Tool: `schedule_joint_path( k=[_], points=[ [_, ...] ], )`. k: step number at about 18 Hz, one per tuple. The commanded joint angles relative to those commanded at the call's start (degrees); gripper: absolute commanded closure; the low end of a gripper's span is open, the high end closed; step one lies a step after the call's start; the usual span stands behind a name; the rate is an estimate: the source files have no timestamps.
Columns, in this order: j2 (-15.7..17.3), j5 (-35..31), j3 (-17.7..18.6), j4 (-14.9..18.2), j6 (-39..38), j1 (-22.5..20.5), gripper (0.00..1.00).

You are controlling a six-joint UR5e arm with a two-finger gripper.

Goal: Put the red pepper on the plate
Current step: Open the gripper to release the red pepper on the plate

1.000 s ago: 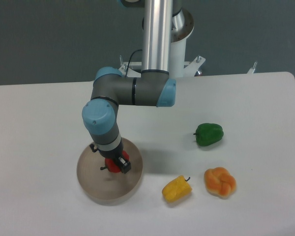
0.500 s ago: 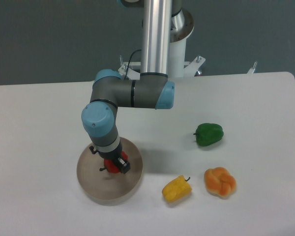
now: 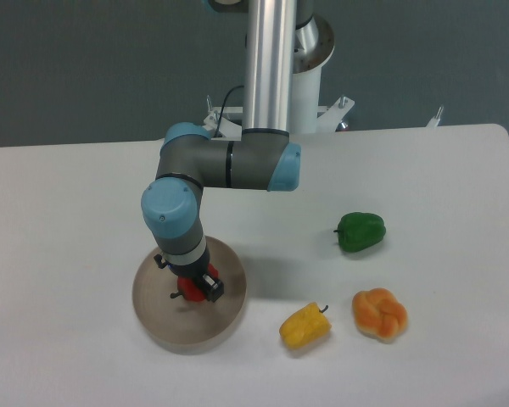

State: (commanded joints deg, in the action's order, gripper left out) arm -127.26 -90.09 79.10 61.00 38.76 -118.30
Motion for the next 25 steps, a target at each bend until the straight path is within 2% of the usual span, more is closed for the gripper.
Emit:
schedule_joint_path(
  k=[5,7,15,21,25],
  points=[
    [0.0,0.0,-0.1,0.0,0.0,0.0,0.38],
    [0.0,0.0,-0.1,0.0,0.0,0.0,0.33],
    [0.1,-0.1,-0.1,0.0,0.4,0.0,0.01],
    [2.1,1.1,0.0,0.3,0.7,-0.8,0.00],
    [4.4,1.2,1.4,0.8,1.9,-3.3,0.00]
  ],
)
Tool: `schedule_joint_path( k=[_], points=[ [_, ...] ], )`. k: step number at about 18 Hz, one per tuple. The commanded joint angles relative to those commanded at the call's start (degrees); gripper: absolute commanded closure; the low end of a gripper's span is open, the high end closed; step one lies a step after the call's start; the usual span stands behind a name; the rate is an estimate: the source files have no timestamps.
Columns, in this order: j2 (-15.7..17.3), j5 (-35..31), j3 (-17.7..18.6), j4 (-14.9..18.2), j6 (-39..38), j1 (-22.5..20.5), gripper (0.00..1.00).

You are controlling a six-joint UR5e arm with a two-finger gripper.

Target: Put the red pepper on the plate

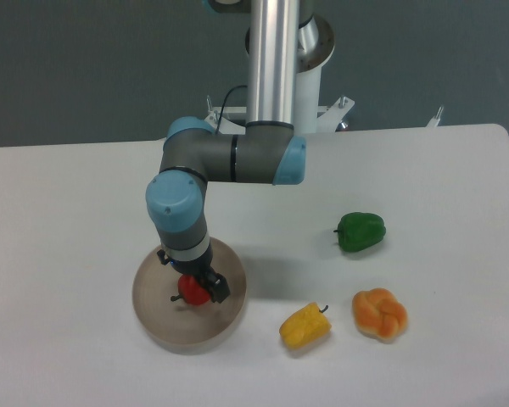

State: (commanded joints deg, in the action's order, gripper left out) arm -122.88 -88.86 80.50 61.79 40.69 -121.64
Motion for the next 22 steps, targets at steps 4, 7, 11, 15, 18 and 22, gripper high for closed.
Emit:
schedule_joint_path(
  k=[4,7,11,15,18,22],
  points=[
    [1.8,0.0,0.6,0.3,3.6,-2.3,0.00],
    [2.9,-0.4,0.4,2.8,8.8,-5.1,0.00],
    [3.3,-0.6,-0.6,4.4,19.7,-10.2,0.00],
    [3.1,-0.5,-1.7,3.9,30.7,-14.9,0.00],
    [3.0,-0.5,-2.5,4.1,37.0,-17.2,0.00],
    [2.7,-1.4,-3.0,3.9,38.3,-17.8,0.00]
  ],
)
